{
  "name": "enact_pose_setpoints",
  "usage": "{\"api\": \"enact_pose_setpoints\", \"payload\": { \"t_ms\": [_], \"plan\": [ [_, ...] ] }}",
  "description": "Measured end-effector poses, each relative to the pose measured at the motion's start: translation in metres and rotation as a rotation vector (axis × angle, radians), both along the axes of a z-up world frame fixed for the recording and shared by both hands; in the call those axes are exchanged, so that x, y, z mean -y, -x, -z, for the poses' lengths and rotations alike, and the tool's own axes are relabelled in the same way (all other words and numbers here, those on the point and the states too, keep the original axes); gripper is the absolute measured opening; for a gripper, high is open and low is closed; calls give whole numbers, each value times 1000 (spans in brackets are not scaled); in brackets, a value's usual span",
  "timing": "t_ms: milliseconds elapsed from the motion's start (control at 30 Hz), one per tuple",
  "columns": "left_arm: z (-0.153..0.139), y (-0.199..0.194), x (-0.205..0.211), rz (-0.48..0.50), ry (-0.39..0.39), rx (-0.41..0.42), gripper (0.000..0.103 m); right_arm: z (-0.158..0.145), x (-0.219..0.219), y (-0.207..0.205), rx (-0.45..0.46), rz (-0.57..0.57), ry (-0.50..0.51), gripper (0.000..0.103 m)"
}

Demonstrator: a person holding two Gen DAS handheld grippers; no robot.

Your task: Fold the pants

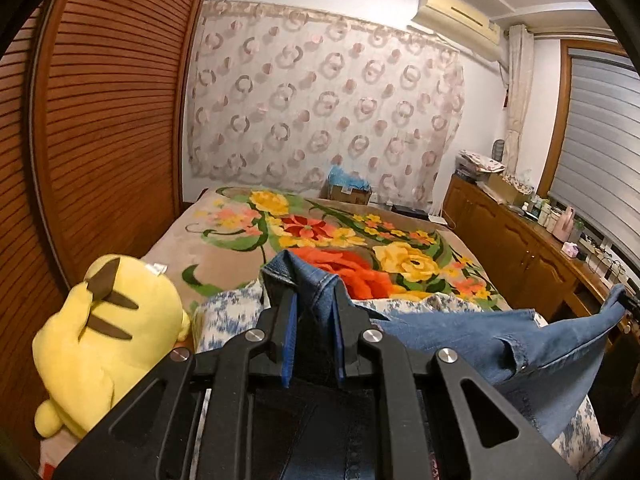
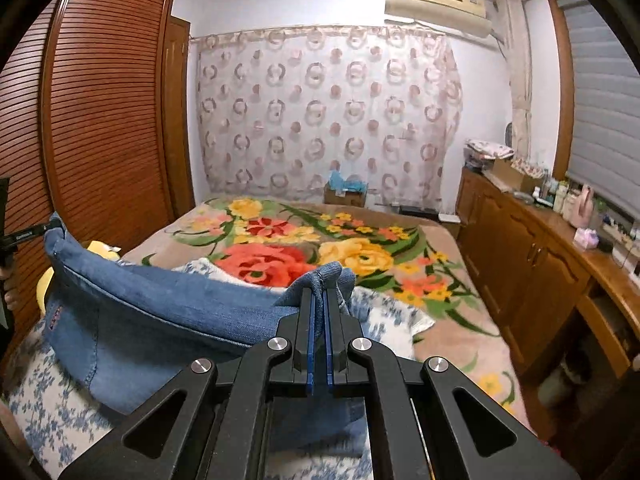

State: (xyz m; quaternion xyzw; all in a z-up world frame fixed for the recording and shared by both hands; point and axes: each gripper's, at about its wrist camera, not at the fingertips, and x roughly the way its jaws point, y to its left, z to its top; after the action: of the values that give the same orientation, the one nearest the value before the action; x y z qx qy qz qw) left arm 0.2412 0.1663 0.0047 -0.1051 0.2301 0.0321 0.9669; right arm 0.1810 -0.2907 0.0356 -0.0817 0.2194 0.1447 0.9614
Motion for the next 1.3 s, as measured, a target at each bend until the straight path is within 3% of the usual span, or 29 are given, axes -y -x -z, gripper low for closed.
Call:
{"api": "enact_pose_setpoints", "payload": {
  "t_ms": [167,467,600,800,867,1067,1100,1300],
  "plan": [
    [10,-30,-7,-9,-2,-33,17,14,-25,-37,-11,7,55,3],
    [42,-61,-15,-12,-8,-117,17,45,-58,-111,-113,31,120,3],
    [49,-68,-14,-6,-20,-141,17,42,-72,-136,-135,32,136,3],
    [52,-76,-14,3,-26,-164,17,34,-68,-138,-146,39,123,3],
    [55,-76,-13,4,-35,-179,23,39,-62,-138,-159,43,123,3],
    [49,-60,-19,-12,-25,-159,66,43,-57,-142,-185,55,118,3],
    [47,-56,-20,-9,-20,-149,77,42,-57,-144,-187,55,114,3],
    [40,-36,-14,14,-30,-140,79,36,-56,-146,-182,61,83,3]
  ]
}}
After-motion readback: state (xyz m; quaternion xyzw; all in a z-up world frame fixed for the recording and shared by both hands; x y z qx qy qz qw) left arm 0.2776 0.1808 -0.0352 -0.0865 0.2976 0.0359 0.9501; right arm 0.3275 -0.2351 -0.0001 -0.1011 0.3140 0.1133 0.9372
